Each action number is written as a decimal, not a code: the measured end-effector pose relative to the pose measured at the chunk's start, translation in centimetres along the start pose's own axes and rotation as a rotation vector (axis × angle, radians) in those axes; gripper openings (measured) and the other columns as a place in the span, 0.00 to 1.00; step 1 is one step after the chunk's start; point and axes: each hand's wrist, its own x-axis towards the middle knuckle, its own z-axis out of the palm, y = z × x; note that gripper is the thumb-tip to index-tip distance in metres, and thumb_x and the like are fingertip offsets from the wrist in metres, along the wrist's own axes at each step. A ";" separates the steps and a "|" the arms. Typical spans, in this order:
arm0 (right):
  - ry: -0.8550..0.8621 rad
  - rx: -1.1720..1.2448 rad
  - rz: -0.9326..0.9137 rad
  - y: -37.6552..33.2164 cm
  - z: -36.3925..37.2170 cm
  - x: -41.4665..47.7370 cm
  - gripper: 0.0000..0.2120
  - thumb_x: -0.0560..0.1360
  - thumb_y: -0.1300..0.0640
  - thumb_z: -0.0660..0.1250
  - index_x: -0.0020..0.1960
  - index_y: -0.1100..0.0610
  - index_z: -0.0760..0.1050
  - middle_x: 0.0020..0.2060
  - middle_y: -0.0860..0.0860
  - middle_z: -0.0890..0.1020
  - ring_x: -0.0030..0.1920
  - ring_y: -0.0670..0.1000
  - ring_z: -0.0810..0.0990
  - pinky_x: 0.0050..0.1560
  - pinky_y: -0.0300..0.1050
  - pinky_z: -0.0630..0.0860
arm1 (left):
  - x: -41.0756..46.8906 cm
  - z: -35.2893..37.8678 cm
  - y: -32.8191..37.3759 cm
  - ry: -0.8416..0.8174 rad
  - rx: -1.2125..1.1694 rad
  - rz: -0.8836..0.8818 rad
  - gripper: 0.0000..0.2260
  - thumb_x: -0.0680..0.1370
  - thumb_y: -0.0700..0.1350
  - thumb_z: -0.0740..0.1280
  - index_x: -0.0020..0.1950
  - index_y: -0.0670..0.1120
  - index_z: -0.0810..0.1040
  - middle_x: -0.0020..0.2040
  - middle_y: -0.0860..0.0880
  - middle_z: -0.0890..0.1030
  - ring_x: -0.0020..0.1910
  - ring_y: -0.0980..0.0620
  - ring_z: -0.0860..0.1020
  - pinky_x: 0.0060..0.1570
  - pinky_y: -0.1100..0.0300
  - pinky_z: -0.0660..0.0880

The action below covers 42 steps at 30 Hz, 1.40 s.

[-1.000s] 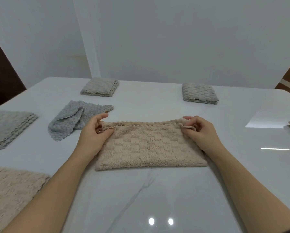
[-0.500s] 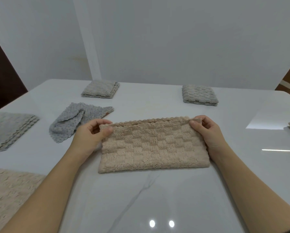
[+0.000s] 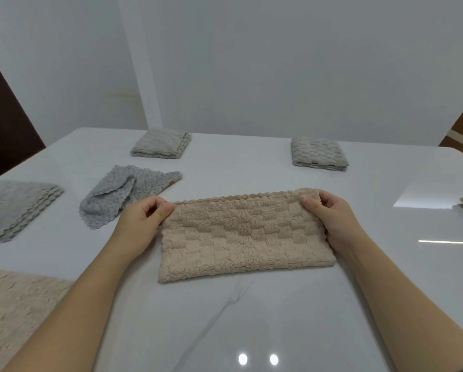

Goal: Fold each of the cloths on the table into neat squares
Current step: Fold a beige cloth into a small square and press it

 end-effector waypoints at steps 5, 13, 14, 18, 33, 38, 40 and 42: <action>0.002 -0.015 -0.009 0.5 -0.3 0.5 0.29 0.51 0.40 0.84 0.39 0.56 0.74 0.37 0.55 0.82 0.36 0.52 0.82 0.36 0.45 0.81 | -0.1 -0.1 -0.2 -0.051 0.074 0.024 0.12 0.81 0.43 0.63 0.37 0.45 0.72 0.28 0.57 0.73 0.29 0.59 0.70 0.31 0.68 0.64; 0.043 -0.077 -0.105 0.4 -0.1 0.3 0.16 0.71 0.50 0.71 0.34 0.53 0.65 0.29 0.47 0.74 0.30 0.45 0.73 0.31 0.39 0.75 | -0.3 0.4 -0.1 -0.126 0.007 -0.007 0.06 0.74 0.46 0.73 0.38 0.51 0.79 0.30 0.55 0.74 0.30 0.57 0.70 0.35 0.63 0.68; 0.065 -0.109 -0.120 0.4 -0.1 0.4 0.16 0.75 0.53 0.68 0.34 0.54 0.65 0.29 0.46 0.73 0.29 0.44 0.72 0.31 0.39 0.74 | -0.3 0.4 -0.2 -0.095 -0.019 -0.013 0.07 0.75 0.46 0.72 0.37 0.51 0.78 0.30 0.54 0.74 0.30 0.57 0.70 0.35 0.59 0.68; 0.105 -0.204 -0.157 0.7 0.0 0.3 0.17 0.80 0.55 0.64 0.34 0.53 0.64 0.30 0.46 0.70 0.31 0.44 0.69 0.31 0.38 0.71 | -0.4 0.2 0.6 -0.007 -0.071 -0.008 0.15 0.79 0.49 0.64 0.34 0.46 0.73 0.27 0.56 0.71 0.27 0.60 0.67 0.31 0.63 0.65; 0.105 -0.376 -0.174 0.7 0.2 -0.2 0.15 0.80 0.55 0.65 0.36 0.56 0.66 0.33 0.52 0.68 0.36 0.48 0.68 0.36 0.41 0.67 | -1.0 1.4 1.2 -0.069 0.212 -0.022 0.11 0.74 0.42 0.73 0.47 0.57 0.75 0.44 0.59 0.77 0.36 0.64 0.73 0.36 0.73 0.66; 0.105 -0.322 -0.164 0.8 0.0 0.0 0.14 0.79 0.55 0.65 0.37 0.56 0.67 0.35 0.53 0.70 0.36 0.49 0.69 0.38 0.44 0.69 | -0.7 1.2 0.8 0.019 0.148 -0.041 0.08 0.73 0.45 0.74 0.41 0.52 0.76 0.36 0.52 0.77 0.33 0.54 0.71 0.35 0.63 0.68; 0.111 -0.311 -0.167 0.8 -0.1 0.1 0.15 0.79 0.55 0.65 0.36 0.55 0.66 0.33 0.50 0.70 0.34 0.46 0.69 0.35 0.40 0.69 | -0.4 0.8 0.6 0.047 0.075 -0.072 0.07 0.73 0.45 0.74 0.38 0.52 0.78 0.32 0.54 0.77 0.31 0.54 0.72 0.35 0.61 0.70; 0.114 -0.301 -0.179 0.9 -0.1 0.2 0.15 0.80 0.55 0.65 0.36 0.55 0.66 0.31 0.47 0.69 0.33 0.45 0.68 0.34 0.38 0.69 | -0.2 0.4 0.6 0.077 -0.023 -0.088 0.06 0.73 0.45 0.75 0.38 0.51 0.79 0.29 0.55 0.78 0.30 0.53 0.73 0.37 0.57 0.71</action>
